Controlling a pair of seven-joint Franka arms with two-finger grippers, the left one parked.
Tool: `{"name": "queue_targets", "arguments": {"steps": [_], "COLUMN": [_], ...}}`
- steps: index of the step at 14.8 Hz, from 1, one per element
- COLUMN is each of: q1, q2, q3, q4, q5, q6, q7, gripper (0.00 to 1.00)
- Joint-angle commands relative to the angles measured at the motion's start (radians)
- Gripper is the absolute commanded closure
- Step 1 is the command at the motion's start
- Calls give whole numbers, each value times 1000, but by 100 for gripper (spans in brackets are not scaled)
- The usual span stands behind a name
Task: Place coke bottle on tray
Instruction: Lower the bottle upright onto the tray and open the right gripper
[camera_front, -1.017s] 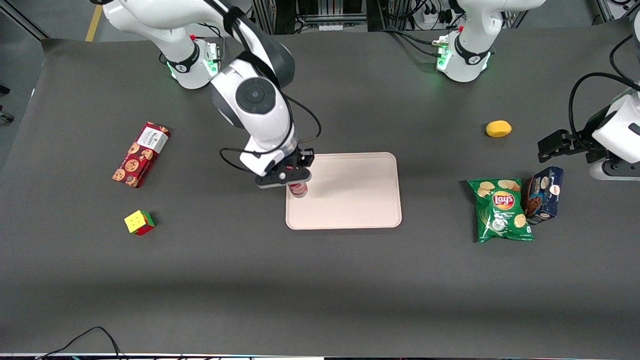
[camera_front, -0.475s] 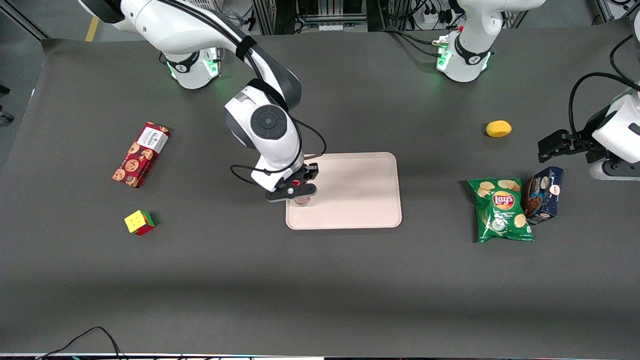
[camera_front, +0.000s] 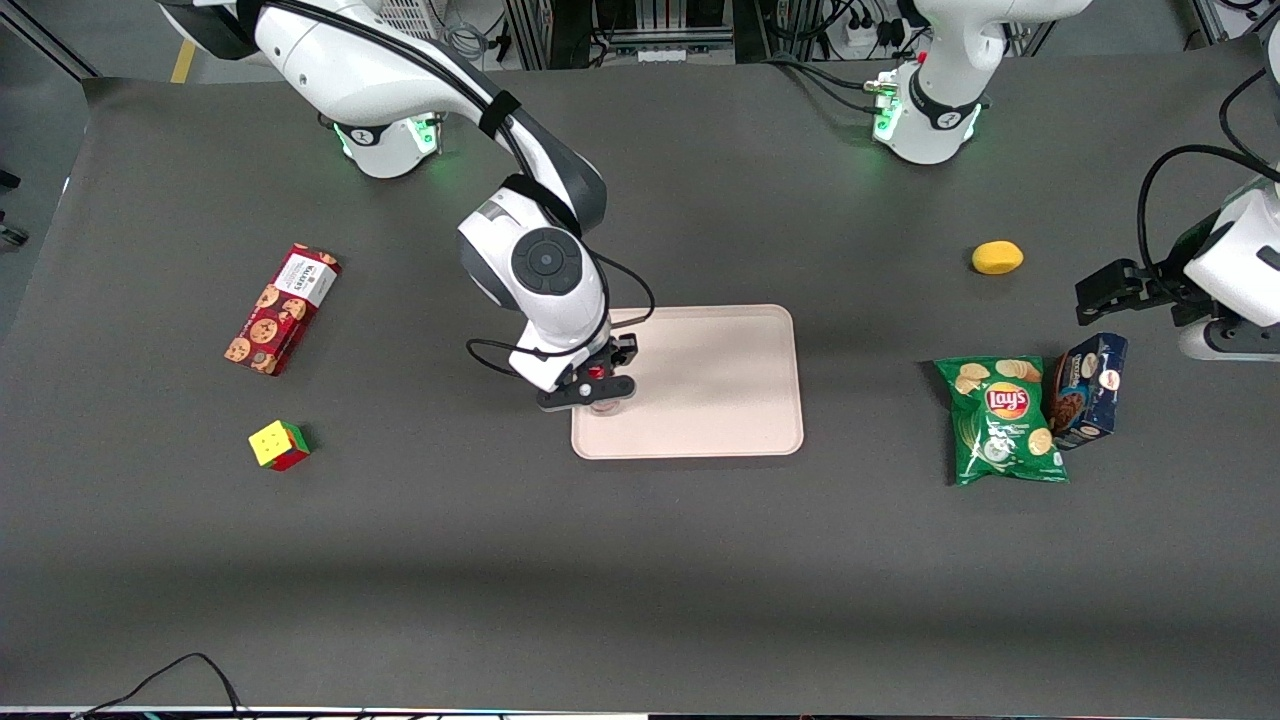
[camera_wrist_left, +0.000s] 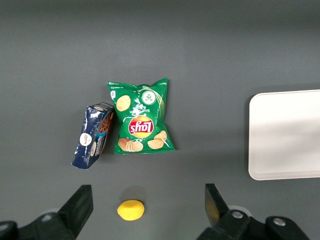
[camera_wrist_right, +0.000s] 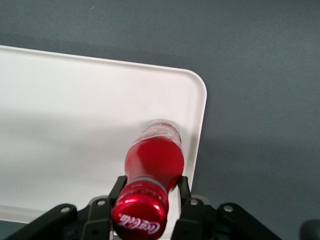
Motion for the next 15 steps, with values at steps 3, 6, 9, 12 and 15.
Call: {"name": "queue_targets", "arguments": {"steps": [3,6,9,12,15], "q1": [5,5,5,4,4], "q2": [18,25,27,27,27], "q3": [4,4,3,3,3], "q4": [35,37,37,37,37], "q5": [-26,-20,-20,-20,-20], "q6": [2,2,2,2,2], "q7": [29,32,31,29,29], "gripper": [100,63,0,0,0]}}
